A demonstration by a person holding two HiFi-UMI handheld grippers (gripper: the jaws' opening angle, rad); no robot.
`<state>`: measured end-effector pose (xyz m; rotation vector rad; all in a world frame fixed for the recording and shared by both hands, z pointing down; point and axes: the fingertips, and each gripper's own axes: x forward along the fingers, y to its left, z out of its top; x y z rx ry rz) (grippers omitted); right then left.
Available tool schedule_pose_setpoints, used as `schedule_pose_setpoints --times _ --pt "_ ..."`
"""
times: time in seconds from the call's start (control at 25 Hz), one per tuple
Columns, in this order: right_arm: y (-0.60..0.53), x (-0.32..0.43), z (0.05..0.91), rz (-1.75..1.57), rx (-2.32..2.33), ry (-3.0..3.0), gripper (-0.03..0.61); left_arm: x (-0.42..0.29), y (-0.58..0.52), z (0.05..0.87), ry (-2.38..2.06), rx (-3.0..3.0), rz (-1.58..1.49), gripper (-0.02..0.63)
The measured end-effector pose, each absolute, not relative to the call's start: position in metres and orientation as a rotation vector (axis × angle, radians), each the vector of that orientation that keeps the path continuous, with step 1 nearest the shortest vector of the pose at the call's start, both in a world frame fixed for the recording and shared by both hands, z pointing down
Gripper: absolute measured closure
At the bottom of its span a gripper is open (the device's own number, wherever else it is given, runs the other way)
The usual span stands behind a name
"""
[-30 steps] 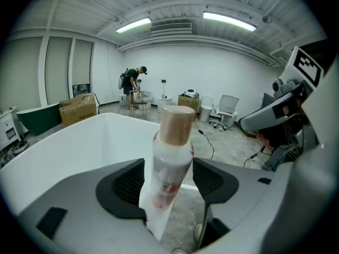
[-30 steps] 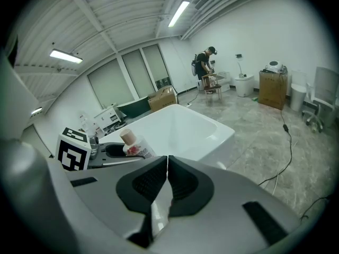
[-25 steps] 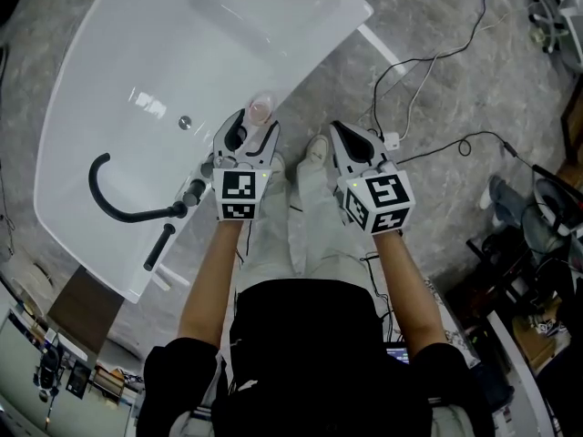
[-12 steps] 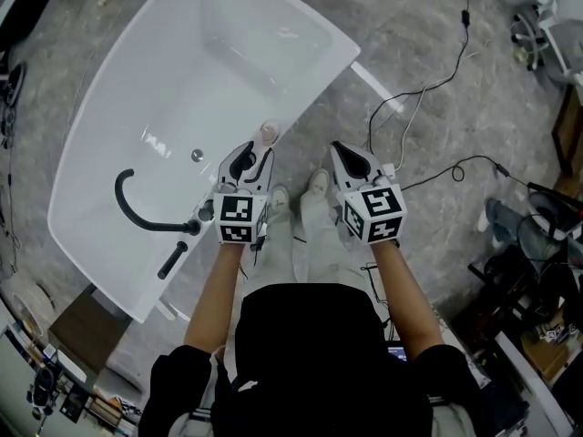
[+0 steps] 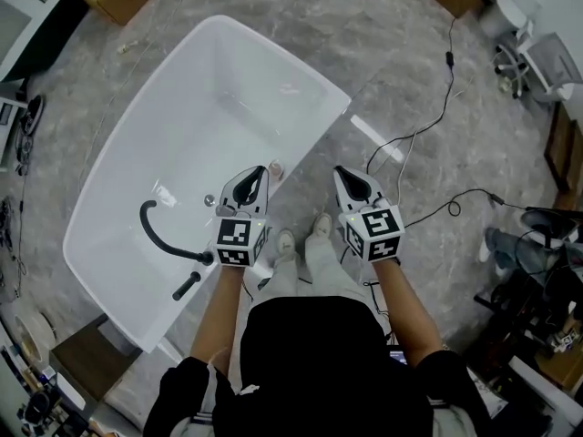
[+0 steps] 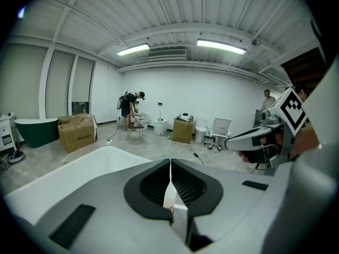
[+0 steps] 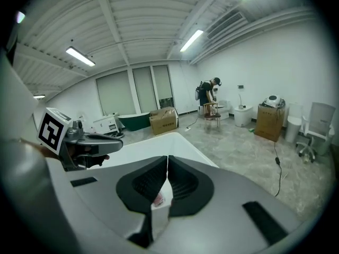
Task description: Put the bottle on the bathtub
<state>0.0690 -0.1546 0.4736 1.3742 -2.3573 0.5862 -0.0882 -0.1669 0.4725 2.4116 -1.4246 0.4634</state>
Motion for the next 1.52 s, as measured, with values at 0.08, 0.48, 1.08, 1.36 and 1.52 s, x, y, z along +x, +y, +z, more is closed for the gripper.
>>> schedule_pose_setpoints --times 0.08,0.48,1.08,1.36,1.52 --pt "-0.158 0.071 0.456 0.552 1.393 -2.372 0.554 -0.088 -0.167 0.453 -1.429 2.43 0.443 0.595" --pt "-0.162 0.089 0.368 0.391 1.5 -2.442 0.554 -0.089 -0.157 0.354 -1.51 2.511 0.338 0.6" --pt "-0.163 0.101 0.254 0.144 1.611 -2.536 0.554 -0.092 -0.148 0.241 -1.604 2.587 0.171 0.6" --pt "-0.158 0.111 0.226 0.08 1.667 -2.561 0.554 -0.086 -0.151 0.211 -1.611 2.641 0.138 0.6" --pt "-0.159 0.116 0.218 0.066 1.683 -2.565 0.554 -0.081 -0.154 0.2 -1.61 2.656 0.111 0.6"
